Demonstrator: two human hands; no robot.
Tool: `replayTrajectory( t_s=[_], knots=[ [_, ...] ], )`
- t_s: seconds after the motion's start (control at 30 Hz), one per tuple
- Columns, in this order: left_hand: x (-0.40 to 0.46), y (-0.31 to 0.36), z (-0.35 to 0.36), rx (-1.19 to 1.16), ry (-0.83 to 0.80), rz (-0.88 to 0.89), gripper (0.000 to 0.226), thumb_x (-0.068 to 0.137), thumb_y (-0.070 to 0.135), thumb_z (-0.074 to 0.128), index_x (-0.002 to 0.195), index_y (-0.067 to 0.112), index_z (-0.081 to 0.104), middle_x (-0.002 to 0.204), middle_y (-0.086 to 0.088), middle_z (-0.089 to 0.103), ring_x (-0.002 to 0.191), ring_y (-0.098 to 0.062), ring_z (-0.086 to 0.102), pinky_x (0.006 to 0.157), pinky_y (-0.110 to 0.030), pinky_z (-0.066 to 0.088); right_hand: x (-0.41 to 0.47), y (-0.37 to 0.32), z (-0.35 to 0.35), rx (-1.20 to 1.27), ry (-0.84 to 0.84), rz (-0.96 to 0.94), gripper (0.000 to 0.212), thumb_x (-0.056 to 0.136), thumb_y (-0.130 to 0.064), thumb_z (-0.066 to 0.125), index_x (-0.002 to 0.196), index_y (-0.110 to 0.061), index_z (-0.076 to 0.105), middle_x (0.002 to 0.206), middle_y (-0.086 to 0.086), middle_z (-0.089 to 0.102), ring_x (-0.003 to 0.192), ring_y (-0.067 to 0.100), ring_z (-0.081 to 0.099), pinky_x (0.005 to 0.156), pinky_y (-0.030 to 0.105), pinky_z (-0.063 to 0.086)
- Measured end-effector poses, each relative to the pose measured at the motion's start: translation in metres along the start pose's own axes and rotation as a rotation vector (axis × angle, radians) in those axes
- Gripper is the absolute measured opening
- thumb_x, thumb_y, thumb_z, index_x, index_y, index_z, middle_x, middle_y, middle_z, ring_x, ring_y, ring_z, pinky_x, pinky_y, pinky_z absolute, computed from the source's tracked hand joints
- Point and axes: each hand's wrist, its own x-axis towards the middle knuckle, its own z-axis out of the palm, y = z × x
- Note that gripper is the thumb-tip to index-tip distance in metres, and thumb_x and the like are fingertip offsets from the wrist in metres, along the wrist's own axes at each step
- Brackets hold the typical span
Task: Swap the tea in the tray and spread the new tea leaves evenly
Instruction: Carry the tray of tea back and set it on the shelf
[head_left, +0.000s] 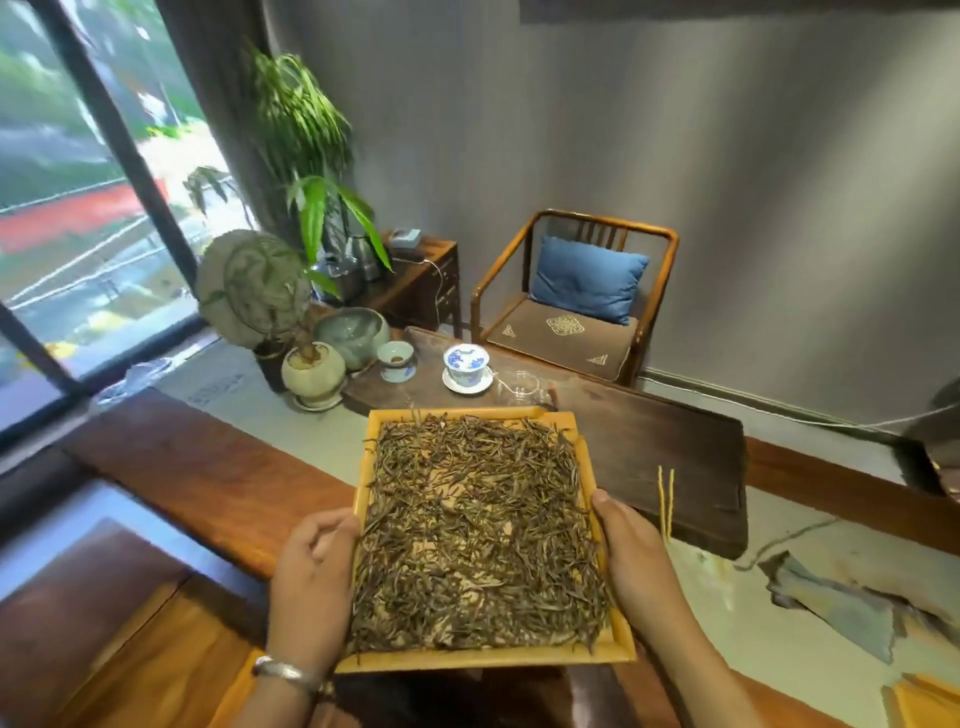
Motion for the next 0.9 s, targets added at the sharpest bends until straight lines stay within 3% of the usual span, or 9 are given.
replayTrajectory(
  t_s=[0.1,0.2,0.27,0.37,0.43,0.57,0.7,0.77,0.9],
  knots=[
    [-0.004,0.011,-0.026,-0.012,0.173,-0.043,0.007,0.088,0.014,0.061,0.086,0.014,0.068,0.072,0.008,0.067,0.071,-0.008,0.061,0.059,-0.022,0.041,0.014,-0.024,0.022,-0.029,-0.131,-0.049,0.04,0.099,-0.028,0.042,0.073,-0.026,0.072,0.073,-0.019,0.073,0.071,-0.005,0.064,0.064,0.013,0.046],
    [-0.017,0.021,-0.055,-0.001,0.314,-0.079,0.009,0.089,0.013,0.06,0.086,0.011,0.069,0.08,-0.006,0.07,0.079,-0.023,0.063,0.071,-0.035,0.048,0.021,-0.043,0.046,-0.044,-0.311,-0.075,0.039,0.099,-0.029,0.042,0.074,-0.023,0.072,0.077,-0.011,0.075,0.075,0.006,0.068,0.071,0.03,0.047],
    [-0.034,0.029,-0.075,-0.014,0.419,-0.096,0.009,0.089,0.015,0.061,0.092,0.009,0.068,0.087,-0.009,0.07,0.082,-0.022,0.064,0.077,-0.038,0.05,0.018,-0.055,0.062,-0.035,-0.413,-0.112,0.037,0.099,-0.027,0.044,0.076,-0.019,0.071,0.075,-0.009,0.074,0.07,0.0,0.067,0.066,0.026,0.045],
    [-0.072,0.039,-0.103,-0.08,0.611,-0.116,0.01,0.088,0.015,0.062,0.095,0.009,0.067,0.087,-0.003,0.068,0.078,-0.008,0.061,0.068,-0.02,0.047,0.006,-0.073,0.087,-0.041,-0.572,-0.203,0.036,0.099,-0.025,0.043,0.078,-0.015,0.071,0.072,-0.017,0.073,0.066,-0.003,0.065,0.056,0.013,0.044],
    [-0.1,0.045,-0.124,-0.083,0.735,-0.124,0.002,0.087,0.015,0.064,0.087,0.014,0.065,0.082,0.001,0.066,0.073,-0.001,0.057,0.06,-0.012,0.042,-0.012,-0.083,0.105,-0.051,-0.68,-0.24,0.038,0.099,-0.024,0.043,0.076,-0.012,0.071,0.071,-0.012,0.073,0.065,-0.001,0.065,0.055,0.012,0.045],
    [-0.158,0.047,-0.174,-0.048,0.937,-0.183,0.004,0.087,0.014,0.064,0.083,0.014,0.064,0.085,-0.006,0.066,0.079,-0.017,0.059,0.069,-0.026,0.042,-0.062,-0.094,0.148,-0.079,-0.864,-0.33,0.037,0.099,-0.022,0.044,0.069,-0.015,0.062,0.064,-0.005,0.064,0.06,-0.004,0.057,0.058,0.013,0.043],
    [-0.23,0.044,-0.232,-0.069,1.157,-0.232,0.006,0.087,0.017,0.063,0.086,0.014,0.067,0.083,0.001,0.066,0.08,-0.016,0.059,0.066,-0.027,0.041,-0.136,-0.101,0.191,-0.068,-1.112,-0.297,0.03,0.097,-0.031,0.047,0.076,-0.017,0.063,0.072,0.0,0.065,0.068,0.015,0.06,0.06,0.023,0.047],
    [-0.274,0.041,-0.261,-0.084,1.276,-0.256,0.008,0.088,0.019,0.061,0.086,0.016,0.067,0.083,0.008,0.064,0.077,-0.006,0.056,0.058,-0.023,0.039,-0.185,-0.106,0.212,-0.067,-1.202,-0.334,0.038,0.097,-0.029,0.047,0.069,-0.011,0.065,0.059,-0.005,0.068,0.062,0.008,0.061,0.049,0.016,0.044],
    [-0.374,0.034,-0.318,-0.108,1.496,-0.291,0.008,0.088,0.021,0.061,0.084,0.018,0.067,0.084,0.004,0.067,0.08,-0.011,0.06,0.058,-0.024,0.04,-0.302,-0.108,0.248,-0.083,-1.413,-0.406,0.041,0.098,-0.024,0.044,0.067,-0.007,0.065,0.051,-0.007,0.067,0.045,-0.006,0.057,0.038,0.008,0.037]
  ],
)
